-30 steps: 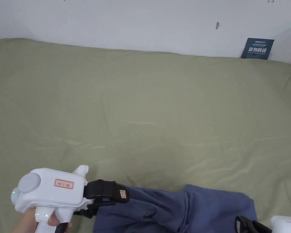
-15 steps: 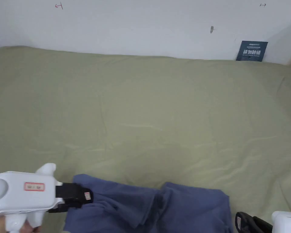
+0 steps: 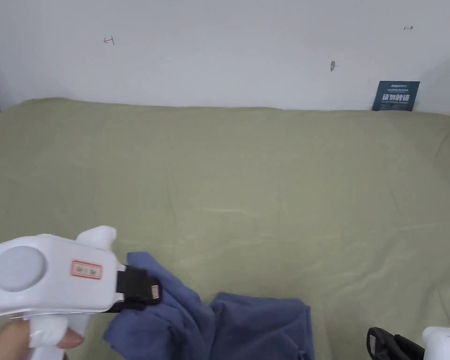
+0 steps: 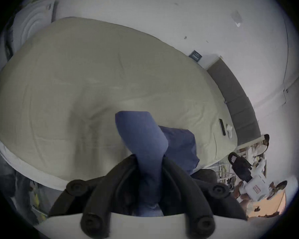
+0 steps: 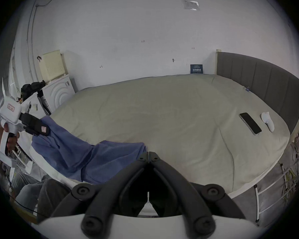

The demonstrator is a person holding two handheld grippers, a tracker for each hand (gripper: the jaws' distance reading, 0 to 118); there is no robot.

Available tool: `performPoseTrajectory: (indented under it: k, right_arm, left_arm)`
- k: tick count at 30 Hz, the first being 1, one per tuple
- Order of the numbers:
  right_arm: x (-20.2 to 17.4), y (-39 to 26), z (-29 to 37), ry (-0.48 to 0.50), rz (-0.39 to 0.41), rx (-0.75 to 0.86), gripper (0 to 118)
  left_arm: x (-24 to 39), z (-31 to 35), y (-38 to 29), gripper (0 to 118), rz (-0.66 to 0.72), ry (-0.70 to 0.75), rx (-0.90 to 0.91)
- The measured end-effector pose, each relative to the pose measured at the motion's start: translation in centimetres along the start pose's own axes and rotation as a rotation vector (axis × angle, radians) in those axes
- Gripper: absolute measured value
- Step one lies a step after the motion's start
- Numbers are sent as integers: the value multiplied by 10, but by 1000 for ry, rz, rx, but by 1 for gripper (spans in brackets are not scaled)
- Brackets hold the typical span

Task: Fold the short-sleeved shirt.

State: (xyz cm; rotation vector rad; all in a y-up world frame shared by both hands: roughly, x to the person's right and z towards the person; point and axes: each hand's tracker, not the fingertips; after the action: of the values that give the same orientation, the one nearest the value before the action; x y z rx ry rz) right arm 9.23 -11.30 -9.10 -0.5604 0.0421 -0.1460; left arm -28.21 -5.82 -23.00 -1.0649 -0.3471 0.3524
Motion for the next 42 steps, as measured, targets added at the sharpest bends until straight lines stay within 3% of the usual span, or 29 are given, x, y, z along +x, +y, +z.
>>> performPoseTrajectory:
  k: [9,11,12,13,14,15,20,21,23,24,31,33,35,37,42]
  right_arm:
    - [26,-10,8,-43,-51,-11,0]
    - [33,-12,10,-56,-69,-13,0]
    - [37,-12,10,-62,-77,-14,0]
    - [40,-13,11,-69,-82,-15,0]
    - [42,-14,11,-76,-88,-18,0]
    - [45,-15,12,-86,-96,-20,0]
    - [56,-18,13,-108,-120,-27,0]
    - [58,-19,12,-110,-124,-31,0]
    - [60,-20,9,-110,-139,-38,0]
    - [60,-20,7,-105,-147,-40,0]
    - [55,-22,4,-92,-157,-50,0]
    - [54,-23,4,-96,-150,-58,0]
    - [54,-25,4,-101,-148,-68,0]
    - [55,-26,5,-109,-145,-78,0]
    - [56,-28,-7,-111,-146,-114,0]
  left_arm:
    - [101,-96,-5,14,-188,94,-107]
    - [118,-125,-10,19,-224,109,-124]
    - [128,-137,-15,34,-271,121,-113]
    - [133,-146,-18,76,-288,93,-102]
    - [137,-157,-19,104,-311,65,-117]
    - [140,-165,-20,114,-312,60,-132]
    - [124,-145,-8,106,-204,-54,-101]
    - [112,-134,-6,93,-170,-88,-67]
    - [94,-123,0,17,-132,-136,-45]
    - [88,-120,3,1,-106,-166,-52]
    - [57,-178,-17,1,132,-365,-249]
    - [59,-210,-35,1,140,-400,-319]
    - [59,-236,-56,1,117,-313,-397]
    - [63,-232,-62,1,92,-370,-328]
    - [74,-221,-55,0,15,-301,-328]
